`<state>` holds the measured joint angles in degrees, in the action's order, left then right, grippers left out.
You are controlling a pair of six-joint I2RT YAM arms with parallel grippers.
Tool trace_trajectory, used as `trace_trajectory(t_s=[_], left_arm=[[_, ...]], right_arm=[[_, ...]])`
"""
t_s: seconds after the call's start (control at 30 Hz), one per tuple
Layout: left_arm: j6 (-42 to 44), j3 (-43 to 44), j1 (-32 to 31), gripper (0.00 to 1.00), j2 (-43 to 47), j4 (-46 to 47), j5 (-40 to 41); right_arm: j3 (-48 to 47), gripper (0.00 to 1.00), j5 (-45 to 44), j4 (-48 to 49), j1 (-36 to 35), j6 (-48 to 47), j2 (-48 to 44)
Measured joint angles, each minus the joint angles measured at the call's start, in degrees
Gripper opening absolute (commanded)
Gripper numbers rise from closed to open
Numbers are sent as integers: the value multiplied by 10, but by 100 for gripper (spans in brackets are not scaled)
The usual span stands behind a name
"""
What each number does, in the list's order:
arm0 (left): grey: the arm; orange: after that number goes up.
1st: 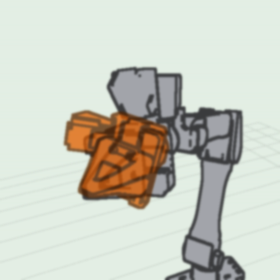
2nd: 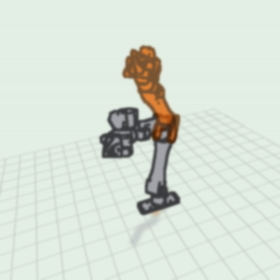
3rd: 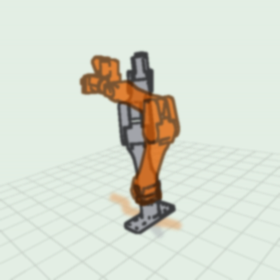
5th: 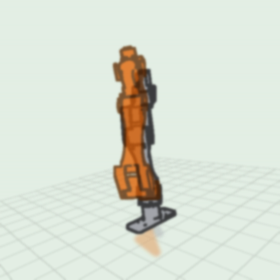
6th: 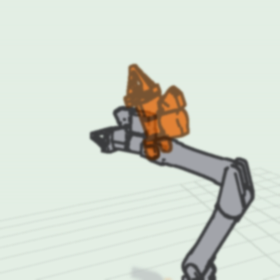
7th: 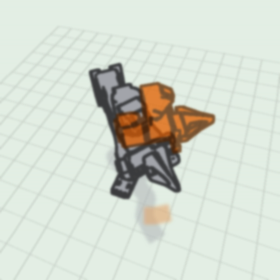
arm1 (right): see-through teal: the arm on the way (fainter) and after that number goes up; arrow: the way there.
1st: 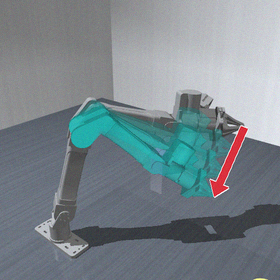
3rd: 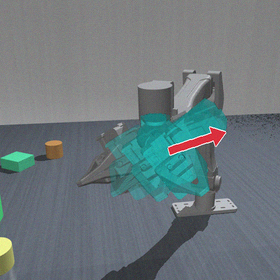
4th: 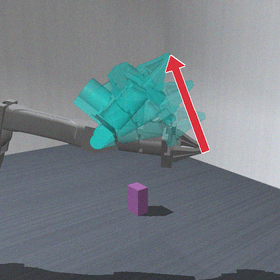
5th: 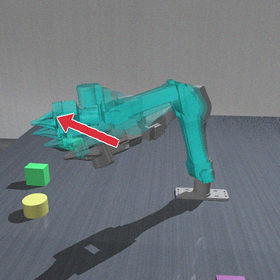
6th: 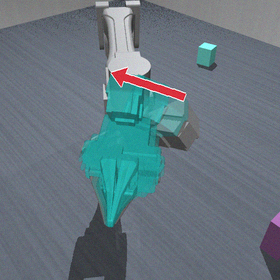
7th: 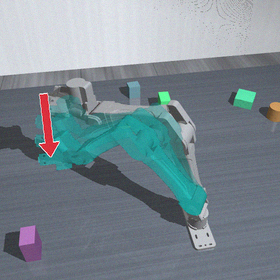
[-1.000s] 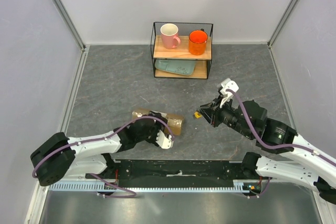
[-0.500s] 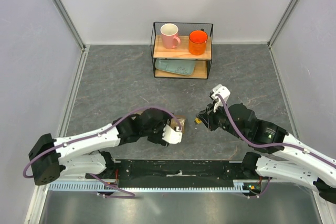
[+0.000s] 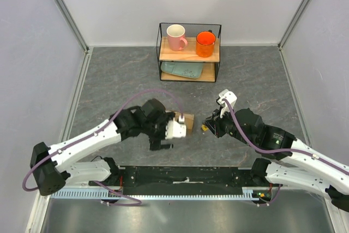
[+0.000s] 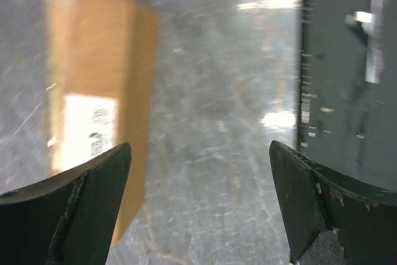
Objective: Unpack the express box
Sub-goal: Adjust the express box at the center of the board.
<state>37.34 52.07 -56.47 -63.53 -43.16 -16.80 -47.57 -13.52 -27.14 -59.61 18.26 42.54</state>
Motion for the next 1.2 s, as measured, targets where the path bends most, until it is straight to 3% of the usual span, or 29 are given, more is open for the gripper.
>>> trace_trajectory(t_s=[0.07,0.2,0.27,0.5,0.77,1.0,1.2], left_arm=[[-1,23,60,99,-22,3,-2],[0,79,161,82,-85,38,3],[4,94,182,77,-111,61,14],[60,103,194,86,-197,104,10],[126,91,207,86,-231,105,-28],[142,78,212,85,-227,114,-50],[144,23,192,85,-172,136,-43]], right_arm=[[3,0,2,3,0,2,0],[7,0,2,10,0,9,-1],[12,0,2,15,0,14,-2],[16,0,6,23,0,21,-4],[18,0,7,27,0,27,-21],[21,0,7,27,0,30,-21],[21,0,7,27,0,30,-20]])
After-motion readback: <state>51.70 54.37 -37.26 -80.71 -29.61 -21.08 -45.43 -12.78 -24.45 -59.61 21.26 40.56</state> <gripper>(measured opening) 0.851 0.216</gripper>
